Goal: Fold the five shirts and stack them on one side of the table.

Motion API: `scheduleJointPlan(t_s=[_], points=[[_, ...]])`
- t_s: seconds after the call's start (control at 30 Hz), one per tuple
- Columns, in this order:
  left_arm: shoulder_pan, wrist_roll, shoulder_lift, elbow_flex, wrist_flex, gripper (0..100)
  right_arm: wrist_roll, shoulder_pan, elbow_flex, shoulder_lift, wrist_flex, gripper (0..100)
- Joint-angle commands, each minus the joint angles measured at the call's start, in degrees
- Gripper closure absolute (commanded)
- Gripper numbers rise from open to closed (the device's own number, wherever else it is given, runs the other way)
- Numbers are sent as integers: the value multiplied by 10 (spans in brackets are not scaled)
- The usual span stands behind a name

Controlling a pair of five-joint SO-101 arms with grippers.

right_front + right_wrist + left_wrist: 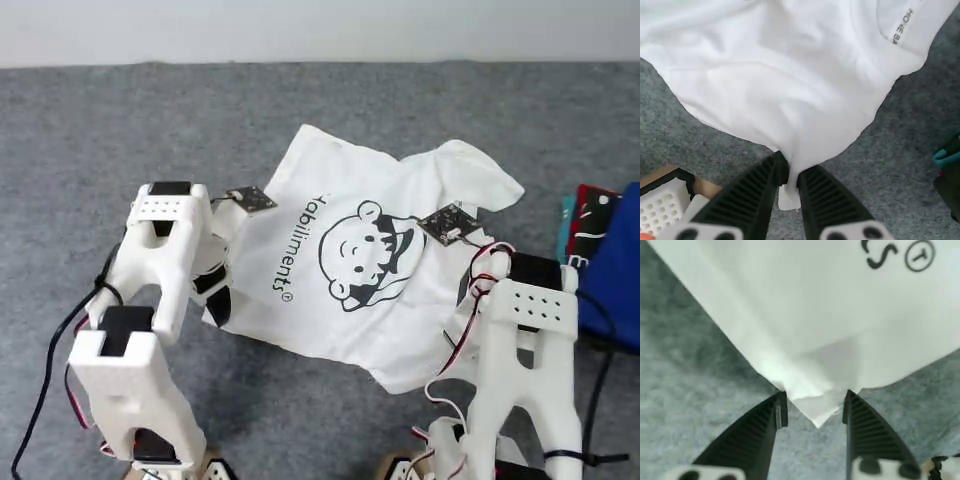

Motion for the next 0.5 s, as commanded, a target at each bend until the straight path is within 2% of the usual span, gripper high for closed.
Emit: scheduleJointPlan(t_s=[0.0, 0.2, 0.4, 0.47], points=[[14, 5, 23, -29, -6, 809, 0, -4, -28, -15, -3, 990], [33, 47, 79, -70, 13, 828, 0, -2, -28, -15, -3, 990], [40, 47, 145, -107, 70, 970, 2, -2, -33, -20, -3, 990], [42, 45, 154, -107, 85, 987, 1, -2, -41, -20, 1, 990]])
